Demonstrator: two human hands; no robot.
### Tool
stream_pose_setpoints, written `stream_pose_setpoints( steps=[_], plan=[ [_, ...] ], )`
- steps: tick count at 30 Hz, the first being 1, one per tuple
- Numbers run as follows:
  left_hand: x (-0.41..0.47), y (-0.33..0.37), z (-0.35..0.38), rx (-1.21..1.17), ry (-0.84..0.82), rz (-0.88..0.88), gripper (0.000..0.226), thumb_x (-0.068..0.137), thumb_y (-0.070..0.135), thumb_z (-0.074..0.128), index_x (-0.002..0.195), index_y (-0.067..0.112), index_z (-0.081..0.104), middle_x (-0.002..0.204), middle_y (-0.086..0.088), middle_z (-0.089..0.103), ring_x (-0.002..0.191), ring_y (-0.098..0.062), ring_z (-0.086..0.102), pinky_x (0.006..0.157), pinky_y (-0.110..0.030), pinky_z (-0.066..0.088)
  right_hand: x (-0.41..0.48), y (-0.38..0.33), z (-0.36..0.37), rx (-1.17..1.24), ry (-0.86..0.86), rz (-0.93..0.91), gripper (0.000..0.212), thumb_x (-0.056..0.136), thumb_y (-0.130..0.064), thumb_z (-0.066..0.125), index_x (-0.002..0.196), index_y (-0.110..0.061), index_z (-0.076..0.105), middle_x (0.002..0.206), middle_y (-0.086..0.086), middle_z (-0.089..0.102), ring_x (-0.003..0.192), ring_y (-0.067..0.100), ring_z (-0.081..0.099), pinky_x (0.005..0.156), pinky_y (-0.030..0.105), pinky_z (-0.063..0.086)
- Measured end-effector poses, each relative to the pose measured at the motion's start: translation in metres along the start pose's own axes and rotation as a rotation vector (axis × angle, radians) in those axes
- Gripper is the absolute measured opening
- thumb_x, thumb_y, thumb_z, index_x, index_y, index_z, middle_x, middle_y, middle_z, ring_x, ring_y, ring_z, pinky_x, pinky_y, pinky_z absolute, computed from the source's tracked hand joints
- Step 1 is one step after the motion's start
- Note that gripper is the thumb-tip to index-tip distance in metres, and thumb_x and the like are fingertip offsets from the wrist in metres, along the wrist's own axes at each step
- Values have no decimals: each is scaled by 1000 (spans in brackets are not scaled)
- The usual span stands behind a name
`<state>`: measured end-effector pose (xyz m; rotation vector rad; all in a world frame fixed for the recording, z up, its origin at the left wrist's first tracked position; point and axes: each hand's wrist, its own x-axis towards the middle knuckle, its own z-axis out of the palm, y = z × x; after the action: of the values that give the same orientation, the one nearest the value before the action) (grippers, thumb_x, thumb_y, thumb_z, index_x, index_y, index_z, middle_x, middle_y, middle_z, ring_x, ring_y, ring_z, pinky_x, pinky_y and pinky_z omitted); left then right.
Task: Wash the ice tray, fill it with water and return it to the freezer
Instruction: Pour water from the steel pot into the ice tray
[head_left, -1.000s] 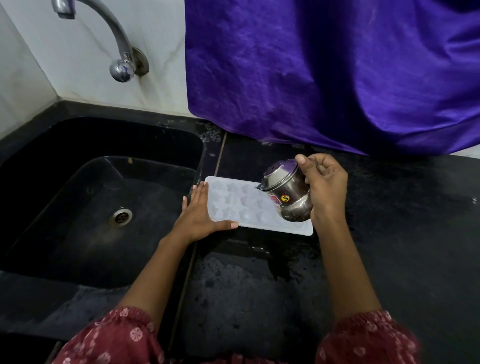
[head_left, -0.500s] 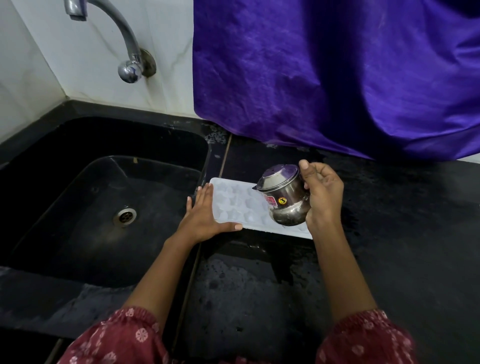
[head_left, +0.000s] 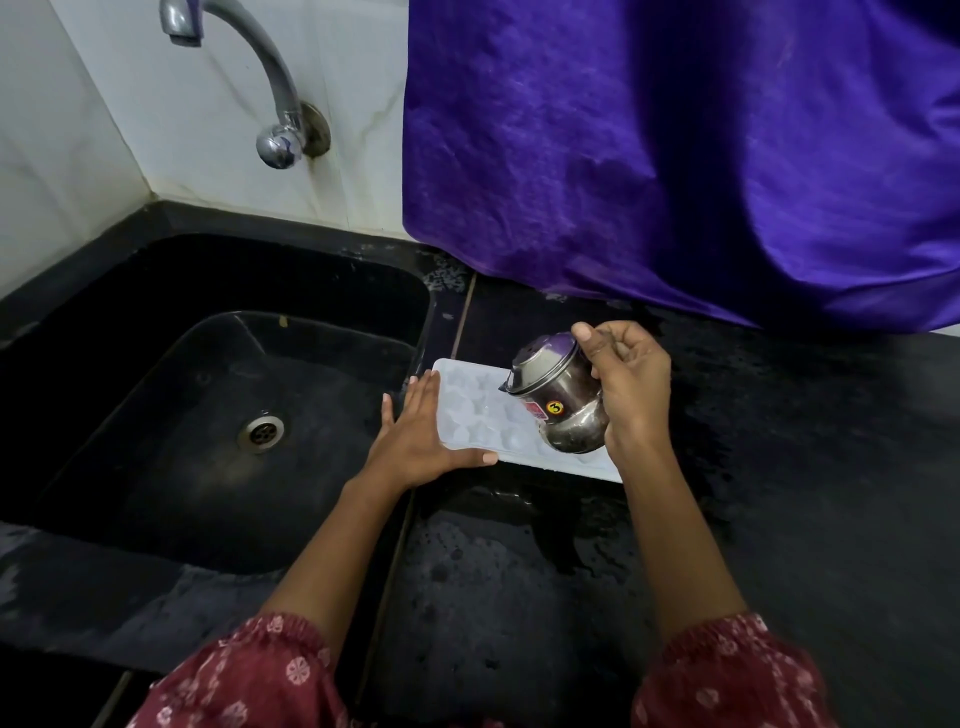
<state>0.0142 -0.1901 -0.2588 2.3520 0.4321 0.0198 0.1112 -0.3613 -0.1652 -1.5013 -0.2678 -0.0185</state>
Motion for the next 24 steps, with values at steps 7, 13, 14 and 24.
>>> stream_pose_setpoints(
  steps=[7, 13, 14, 24],
  plan=[
    [-1, 1, 0, -2, -4, -7, 129, 59, 70, 67, 147, 18, -10, 157, 6, -11, 139, -3, -19, 109, -35, -22, -1, -3, 3, -28, -10, -25, 19, 76, -25, 73, 69, -20, 56, 47, -19, 55, 46, -5, 48, 53, 8, 40],
    [0, 1, 0, 10, 1, 2, 129, 59, 71, 66, 147, 17, -10, 157, 5, -10, 139, -4, -18, 107, -35, -22, -1, -7, 4, 9, -9, -32, 19, 76, -23, 73, 69, -19, 55, 47, -19, 55, 45, -5, 47, 51, 8, 39],
    [-1, 1, 0, 10, 4, 4, 128, 59, 71, 66, 148, 17, -10, 157, 5, -10, 140, -4, -18, 107, -34, -22, -1, -7, 4, 14, -10, -32, 19, 77, -22, 73, 69, -19, 55, 47, -19, 55, 45, -5, 48, 51, 8, 39],
    [-2, -1, 1, 18, 41, 11, 127, 57, 74, 64, 148, 19, -6, 158, 5, -5, 140, -2, -16, 107, -34, -23, 0, 0, 0, 109, 39, 69, 20, 80, -23, 69, 67, -18, 55, 44, -15, 47, 50, 1, 40, 55, 13, 41]
  ],
)
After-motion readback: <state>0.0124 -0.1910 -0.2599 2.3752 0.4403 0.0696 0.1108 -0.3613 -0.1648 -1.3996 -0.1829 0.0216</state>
